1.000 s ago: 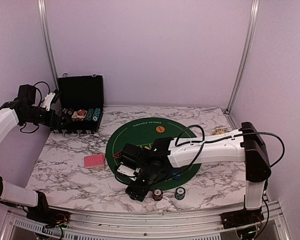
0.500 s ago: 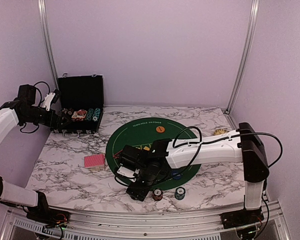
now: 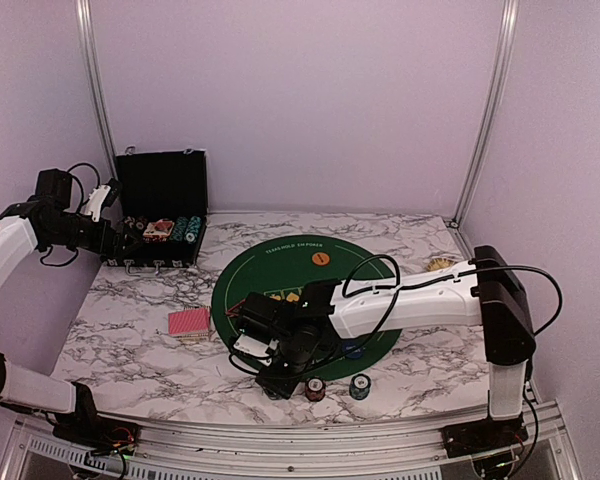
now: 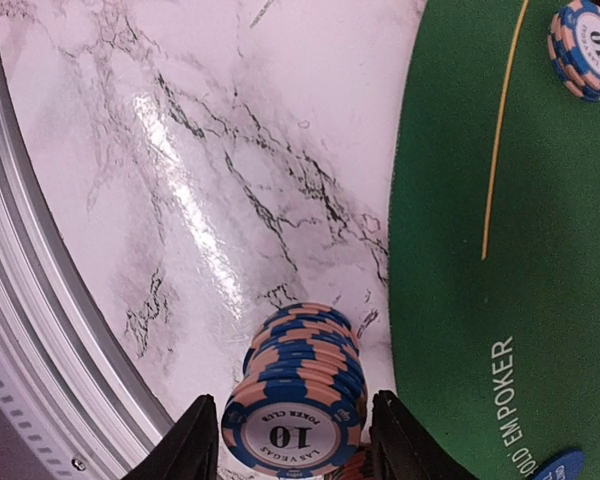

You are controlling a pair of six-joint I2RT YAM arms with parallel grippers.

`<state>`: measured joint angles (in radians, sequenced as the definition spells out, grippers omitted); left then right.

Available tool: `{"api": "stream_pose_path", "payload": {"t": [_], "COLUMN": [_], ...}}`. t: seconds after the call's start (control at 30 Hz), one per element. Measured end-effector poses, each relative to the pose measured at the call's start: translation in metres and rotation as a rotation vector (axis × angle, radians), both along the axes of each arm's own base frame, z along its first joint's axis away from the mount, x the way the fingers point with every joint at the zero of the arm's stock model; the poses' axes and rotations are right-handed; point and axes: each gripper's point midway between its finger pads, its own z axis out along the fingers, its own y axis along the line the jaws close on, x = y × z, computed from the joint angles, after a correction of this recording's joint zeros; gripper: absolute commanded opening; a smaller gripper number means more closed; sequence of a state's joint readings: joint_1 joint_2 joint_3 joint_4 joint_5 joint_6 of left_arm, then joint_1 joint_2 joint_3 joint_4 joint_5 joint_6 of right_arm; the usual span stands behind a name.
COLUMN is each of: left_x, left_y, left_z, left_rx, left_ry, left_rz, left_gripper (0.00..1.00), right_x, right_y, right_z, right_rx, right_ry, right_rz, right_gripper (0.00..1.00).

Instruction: Distribute texas hold em gaming equipment

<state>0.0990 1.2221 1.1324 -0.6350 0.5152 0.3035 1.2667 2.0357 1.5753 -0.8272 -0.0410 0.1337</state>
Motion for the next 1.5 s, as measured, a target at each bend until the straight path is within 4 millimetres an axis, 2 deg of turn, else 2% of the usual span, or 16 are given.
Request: {"api": "stream_pose_path", "payload": {"t": [0.57,0.83,1.1,1.37,1.5], "left_x": [0.000,0.000,0.000,0.000,0.000], "left_y": [0.000,0.000,0.000,0.000,0.000], "left_z": [0.000,0.000,0.000,0.000,0.000], "left_rx": [0.001,0.001,0.001,0.001,0.000], "left_ry": [0.000,0.000,0.000,0.000,0.000], "left_rz": [0.000,0.000,0.000,0.000,0.000], "left_gripper": [0.99,0.99,0.99,0.99,0.99], "right_x": [-0.001,-0.001,0.000,0.006,0.021], "right_y": [0.000,0.000,0.000,-0.003,-0.004], "right_z": [-0.003,-0.004,-0.004,-0.003,0.007], "right_rx": [-0.004,-0.007,-0.005,-0.015,-0.001], "right_ry": [0.003,0.003,0.002,-0.002,-0.013], "right_rz": [0.005,0.008,0.008,-0.007,-0.037], "right_gripper": [0.51,0.34,0.12,0.06,0.06]}}
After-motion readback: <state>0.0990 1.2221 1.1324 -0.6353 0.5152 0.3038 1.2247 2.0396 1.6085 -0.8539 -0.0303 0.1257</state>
